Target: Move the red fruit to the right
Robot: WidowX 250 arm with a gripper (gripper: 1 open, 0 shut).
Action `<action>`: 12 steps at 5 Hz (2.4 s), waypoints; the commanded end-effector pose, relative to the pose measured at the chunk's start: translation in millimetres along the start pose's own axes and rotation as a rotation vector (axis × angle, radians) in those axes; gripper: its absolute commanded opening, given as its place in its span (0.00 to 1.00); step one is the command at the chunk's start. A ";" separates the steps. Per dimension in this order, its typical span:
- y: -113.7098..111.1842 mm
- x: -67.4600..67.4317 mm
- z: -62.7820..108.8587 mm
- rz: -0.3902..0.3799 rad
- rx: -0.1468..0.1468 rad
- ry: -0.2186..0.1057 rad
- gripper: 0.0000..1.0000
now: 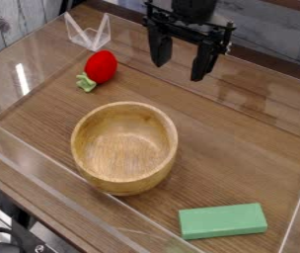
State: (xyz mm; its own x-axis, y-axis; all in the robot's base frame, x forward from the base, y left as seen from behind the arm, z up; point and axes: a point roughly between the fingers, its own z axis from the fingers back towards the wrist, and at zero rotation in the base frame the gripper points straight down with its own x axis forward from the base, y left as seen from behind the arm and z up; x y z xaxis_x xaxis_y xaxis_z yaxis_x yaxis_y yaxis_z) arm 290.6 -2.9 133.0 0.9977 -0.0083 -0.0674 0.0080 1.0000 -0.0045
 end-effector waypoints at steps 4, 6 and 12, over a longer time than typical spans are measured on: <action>113.3 7.7 -1.2 0.115 0.021 -0.078 1.00; 140.8 21.6 -20.2 0.128 0.041 -0.107 1.00; 173.4 56.8 -60.0 0.189 0.095 -0.182 1.00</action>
State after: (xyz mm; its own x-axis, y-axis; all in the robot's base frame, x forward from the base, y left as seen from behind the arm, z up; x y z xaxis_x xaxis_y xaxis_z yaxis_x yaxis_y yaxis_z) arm 335.5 160.6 47.6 0.9854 0.1613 0.0551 -0.1647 0.9843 0.0632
